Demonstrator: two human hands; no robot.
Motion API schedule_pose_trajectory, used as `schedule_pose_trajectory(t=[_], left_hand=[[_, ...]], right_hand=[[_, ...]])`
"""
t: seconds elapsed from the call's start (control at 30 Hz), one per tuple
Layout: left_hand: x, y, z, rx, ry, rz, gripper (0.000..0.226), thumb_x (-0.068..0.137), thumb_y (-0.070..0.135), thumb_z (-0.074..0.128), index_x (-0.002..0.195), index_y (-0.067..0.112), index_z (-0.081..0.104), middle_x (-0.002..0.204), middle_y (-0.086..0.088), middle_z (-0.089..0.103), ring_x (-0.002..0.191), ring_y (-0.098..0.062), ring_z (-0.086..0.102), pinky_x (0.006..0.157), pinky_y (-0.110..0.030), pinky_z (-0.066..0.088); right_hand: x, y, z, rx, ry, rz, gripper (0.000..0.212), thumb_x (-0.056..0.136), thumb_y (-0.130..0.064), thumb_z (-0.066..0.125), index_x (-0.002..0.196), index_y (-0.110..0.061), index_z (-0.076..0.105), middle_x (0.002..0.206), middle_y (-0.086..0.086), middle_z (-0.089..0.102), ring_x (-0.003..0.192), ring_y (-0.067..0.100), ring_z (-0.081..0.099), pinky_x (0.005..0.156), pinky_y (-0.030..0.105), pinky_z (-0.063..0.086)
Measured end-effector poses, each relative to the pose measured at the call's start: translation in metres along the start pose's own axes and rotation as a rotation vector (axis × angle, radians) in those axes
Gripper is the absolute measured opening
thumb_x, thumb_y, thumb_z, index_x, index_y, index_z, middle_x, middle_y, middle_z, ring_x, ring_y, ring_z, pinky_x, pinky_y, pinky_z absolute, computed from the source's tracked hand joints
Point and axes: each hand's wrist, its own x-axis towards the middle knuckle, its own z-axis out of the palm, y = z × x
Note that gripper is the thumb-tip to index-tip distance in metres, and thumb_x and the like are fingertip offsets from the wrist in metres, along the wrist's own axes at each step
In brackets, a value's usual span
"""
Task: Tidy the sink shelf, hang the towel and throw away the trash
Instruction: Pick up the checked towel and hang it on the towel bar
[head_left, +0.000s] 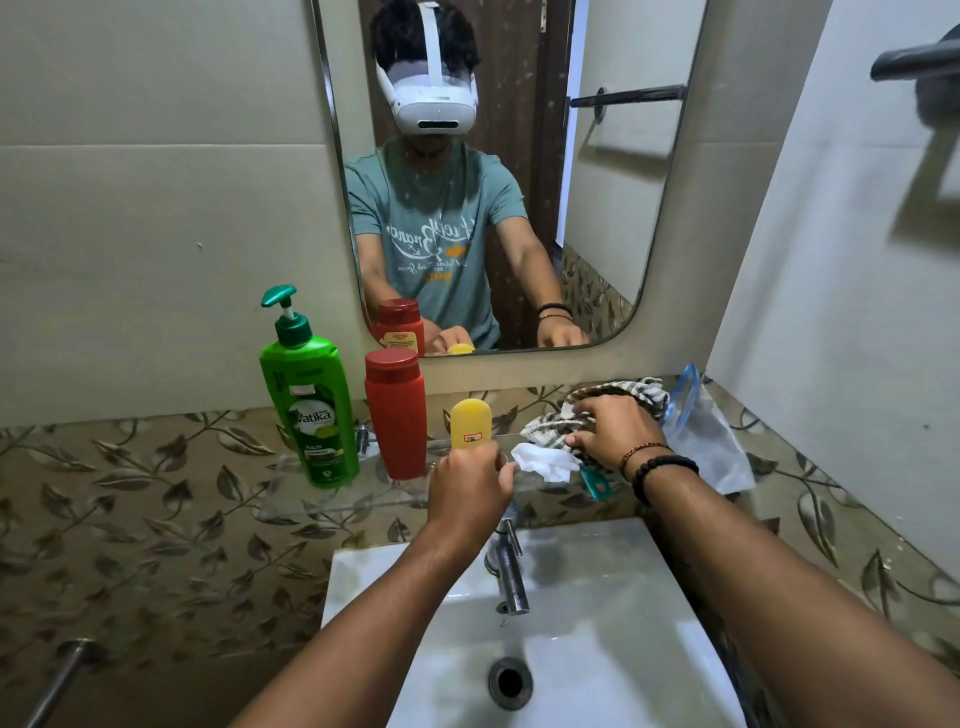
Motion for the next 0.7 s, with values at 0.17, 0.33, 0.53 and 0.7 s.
schedule_pose_trajectory(t=[0.17,0.33,0.53,0.7], left_hand=[[0.008,0.01,0.002,-0.048,0.003,0.061,0.024,0.088,0.037,0.068,0.08,0.015,0.064,0.072,-0.004,0.066,0.066,-0.023,0.061,0.059,-0.036,0.055],[0.03,0.035,-0.003,-0.139,0.028,0.14,0.019,0.089,0.028,0.068,0.098,0.012,0.063,0.077,-0.011,0.069,0.07,-0.03,0.064,0.059,-0.041,0.054],[0.076,0.074,-0.015,-0.223,-0.081,0.155,0.058,0.088,0.024,0.065,0.142,0.02,0.043,0.092,-0.016,0.073,0.082,-0.034,0.068,0.075,-0.04,0.057],[0.108,0.097,-0.028,-0.313,-0.112,0.234,0.031,0.084,0.013,0.07,0.114,0.011,0.067,0.102,-0.013,0.074,0.095,-0.028,0.065,0.078,-0.024,0.044]], right_hand=[[0.002,0.003,-0.007,0.085,0.137,0.029,0.022,0.088,-0.038,0.066,0.097,-0.021,0.077,0.095,0.008,0.076,0.09,0.028,0.067,0.077,0.035,0.057],[0.012,0.004,-0.027,0.206,0.24,0.025,0.019,0.088,-0.033,0.066,0.093,-0.018,0.077,0.089,0.008,0.077,0.082,0.026,0.067,0.075,0.035,0.056],[0.015,-0.006,-0.06,0.437,0.387,-0.036,0.011,0.086,-0.026,0.07,0.086,-0.019,0.079,0.079,0.0,0.077,0.073,0.019,0.07,0.076,0.037,0.059],[0.013,-0.015,-0.101,0.539,0.526,-0.11,0.007,0.084,-0.023,0.072,0.081,-0.023,0.078,0.072,-0.014,0.072,0.071,0.005,0.068,0.071,0.022,0.054]])
